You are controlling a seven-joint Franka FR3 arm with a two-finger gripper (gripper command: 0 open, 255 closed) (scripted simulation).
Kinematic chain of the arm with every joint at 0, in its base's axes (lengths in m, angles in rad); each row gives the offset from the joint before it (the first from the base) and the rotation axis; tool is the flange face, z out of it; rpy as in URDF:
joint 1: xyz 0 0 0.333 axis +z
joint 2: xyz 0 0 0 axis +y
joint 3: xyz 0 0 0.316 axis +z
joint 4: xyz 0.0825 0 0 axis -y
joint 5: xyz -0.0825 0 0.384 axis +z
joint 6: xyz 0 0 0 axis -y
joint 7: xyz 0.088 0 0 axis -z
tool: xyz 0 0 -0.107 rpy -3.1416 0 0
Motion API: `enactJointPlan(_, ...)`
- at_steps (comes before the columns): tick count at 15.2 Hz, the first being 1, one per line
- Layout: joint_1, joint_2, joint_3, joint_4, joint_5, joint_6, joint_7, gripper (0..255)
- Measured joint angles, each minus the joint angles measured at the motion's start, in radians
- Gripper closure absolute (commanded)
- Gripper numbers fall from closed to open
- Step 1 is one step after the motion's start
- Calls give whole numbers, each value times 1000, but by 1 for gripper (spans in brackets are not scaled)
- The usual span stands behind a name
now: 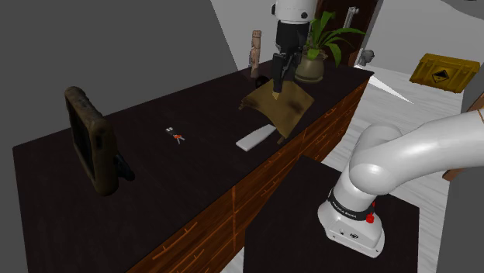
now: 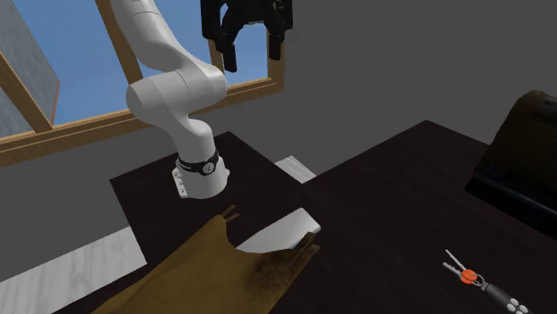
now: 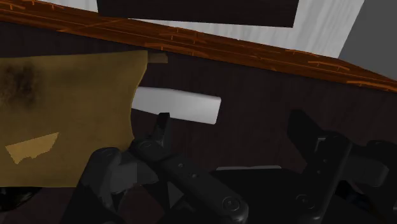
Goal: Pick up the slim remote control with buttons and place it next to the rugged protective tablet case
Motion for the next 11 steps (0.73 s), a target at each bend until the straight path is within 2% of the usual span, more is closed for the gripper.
enactJointPlan(3, 19, -9, -27, -46, -18, 36, -71, 0)
enactJointPlan(11, 126, 43, -219, -227, -145, 275, -550, 0)
